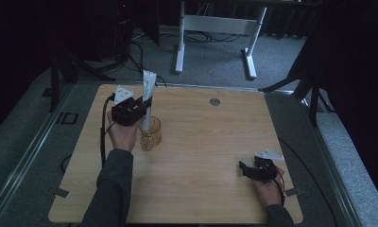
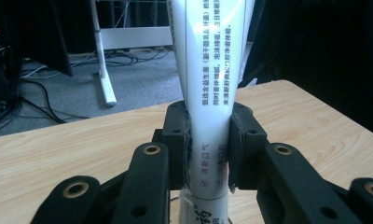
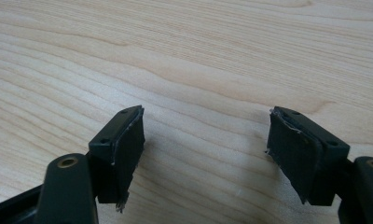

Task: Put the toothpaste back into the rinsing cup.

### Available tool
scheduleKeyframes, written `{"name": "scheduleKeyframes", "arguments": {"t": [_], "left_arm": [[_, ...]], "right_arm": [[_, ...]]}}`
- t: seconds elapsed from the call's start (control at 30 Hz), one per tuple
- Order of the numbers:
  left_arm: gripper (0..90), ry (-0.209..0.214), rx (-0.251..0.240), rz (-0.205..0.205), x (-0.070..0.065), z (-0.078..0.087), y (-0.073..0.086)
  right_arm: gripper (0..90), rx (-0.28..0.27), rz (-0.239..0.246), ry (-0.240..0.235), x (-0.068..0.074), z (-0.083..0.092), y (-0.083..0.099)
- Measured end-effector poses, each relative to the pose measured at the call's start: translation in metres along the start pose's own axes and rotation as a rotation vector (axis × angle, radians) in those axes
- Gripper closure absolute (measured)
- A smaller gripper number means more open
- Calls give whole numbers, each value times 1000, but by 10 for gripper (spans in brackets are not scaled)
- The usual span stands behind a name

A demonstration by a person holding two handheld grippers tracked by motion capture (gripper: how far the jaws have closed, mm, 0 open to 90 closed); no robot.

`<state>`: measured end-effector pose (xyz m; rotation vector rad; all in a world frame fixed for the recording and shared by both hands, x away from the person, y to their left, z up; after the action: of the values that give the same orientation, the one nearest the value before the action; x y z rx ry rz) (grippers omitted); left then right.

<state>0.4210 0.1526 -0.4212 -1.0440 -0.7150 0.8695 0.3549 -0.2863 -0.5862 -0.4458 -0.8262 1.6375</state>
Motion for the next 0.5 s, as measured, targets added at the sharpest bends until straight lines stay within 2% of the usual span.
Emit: {"name": "scheduleKeyframes", "arguments": {"t": [0.5], "left_arm": [[715, 1, 20, -9, 2, -12, 7]], "right_arm": [[271, 0, 0, 0, 0, 0, 0]]}}
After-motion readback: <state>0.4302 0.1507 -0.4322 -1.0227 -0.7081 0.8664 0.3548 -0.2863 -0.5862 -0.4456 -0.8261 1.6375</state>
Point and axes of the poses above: each handheld gripper's, and its own axes: z roughly backward along the jaws, y roughly out of its underside, x roughly to its left, the point moved 4 cm from there along -z, roughly forward along the jaws, and after that the axes turned 12 degrees about -z, right-handed, at the moved point
